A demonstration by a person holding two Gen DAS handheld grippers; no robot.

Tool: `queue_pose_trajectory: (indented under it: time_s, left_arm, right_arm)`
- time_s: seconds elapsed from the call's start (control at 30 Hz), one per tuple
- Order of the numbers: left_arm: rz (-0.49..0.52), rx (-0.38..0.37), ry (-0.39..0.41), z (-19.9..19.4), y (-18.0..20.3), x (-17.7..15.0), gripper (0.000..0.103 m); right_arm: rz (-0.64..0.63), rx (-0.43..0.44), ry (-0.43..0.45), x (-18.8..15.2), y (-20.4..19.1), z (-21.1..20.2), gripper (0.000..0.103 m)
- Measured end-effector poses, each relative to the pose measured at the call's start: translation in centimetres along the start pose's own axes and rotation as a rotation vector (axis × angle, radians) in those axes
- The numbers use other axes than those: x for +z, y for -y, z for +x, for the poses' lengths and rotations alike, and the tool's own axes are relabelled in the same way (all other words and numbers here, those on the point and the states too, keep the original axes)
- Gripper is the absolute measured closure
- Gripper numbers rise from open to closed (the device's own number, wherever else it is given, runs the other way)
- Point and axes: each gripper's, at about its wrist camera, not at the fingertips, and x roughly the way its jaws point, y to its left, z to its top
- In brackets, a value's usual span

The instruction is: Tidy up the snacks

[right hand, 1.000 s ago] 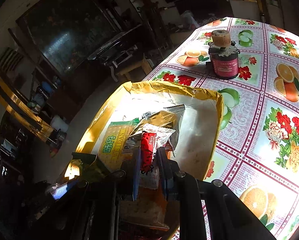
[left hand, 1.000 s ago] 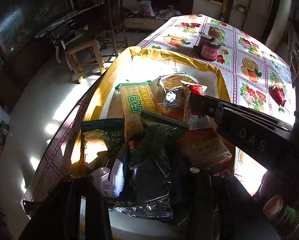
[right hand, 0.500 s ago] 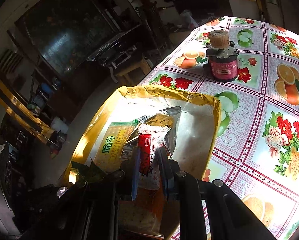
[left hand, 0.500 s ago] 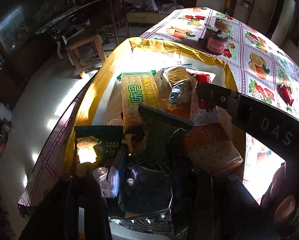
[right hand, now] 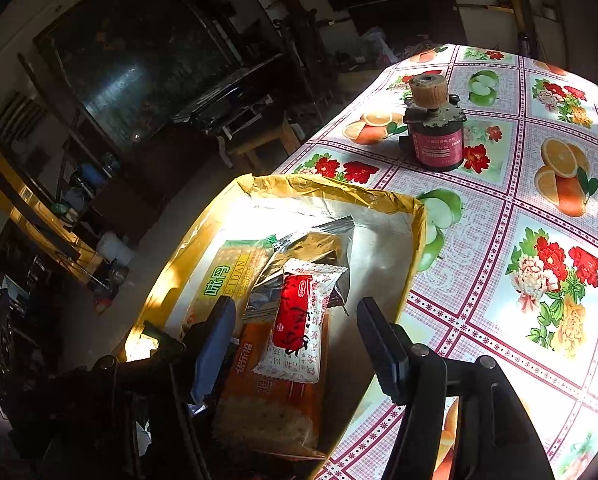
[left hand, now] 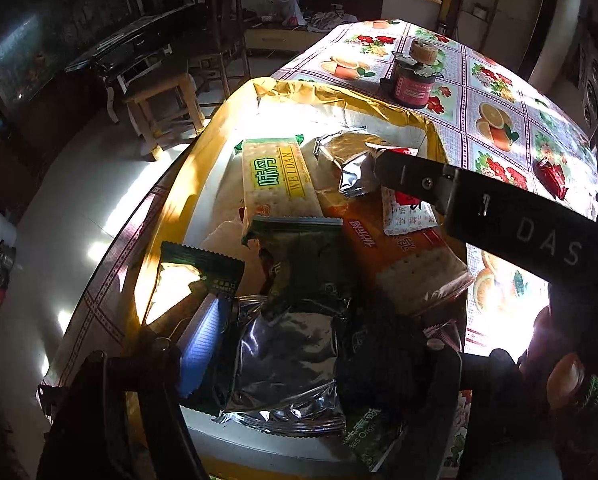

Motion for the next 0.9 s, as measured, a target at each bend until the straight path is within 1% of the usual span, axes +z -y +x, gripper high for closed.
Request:
queue_pose_trajectory:
  time_s: [0.1,0.23,0.4,0.6,0.77,0.9]
  left_arm:
    - [0.006,0.004,0.006,-0.6,0.1,-0.4,0.028]
    - [0.018,-0.007,0.02,-1.6,0.3,-1.2,0.023]
    - [0.045,0.007,0.055,-3.1,1.1,-2.4,0.023]
    - [0.074,0.015,0.084,-4.6,1.7,-4.3,0.022]
    - [0.104,0.01,0.102,-5.9,2.2,-6.0,0.022]
    - [0.14,0.01,0.116,-6.8,2.7,-7.3,0.022]
  right_arm:
    - [-0.005,-0.001,-0.004,-0.3,0.0,-0.4,0.031]
    - [-0.034,0.0,-0.008,-0.8,-0.4,-1.0,0.027]
    - [-0.072,-0.003,0.01,-1.0,-0.7,-2.5,0.024]
    - [-0.145,-0.011,0.032,-1.8,-1.3,-4.4,0.017]
    - [-0.195,0.001,0.035,-3.0,-1.7,-5.7,0.014]
    - [-0.277,0.008,0.031,-4.3,-2.7,-6.8,0.011]
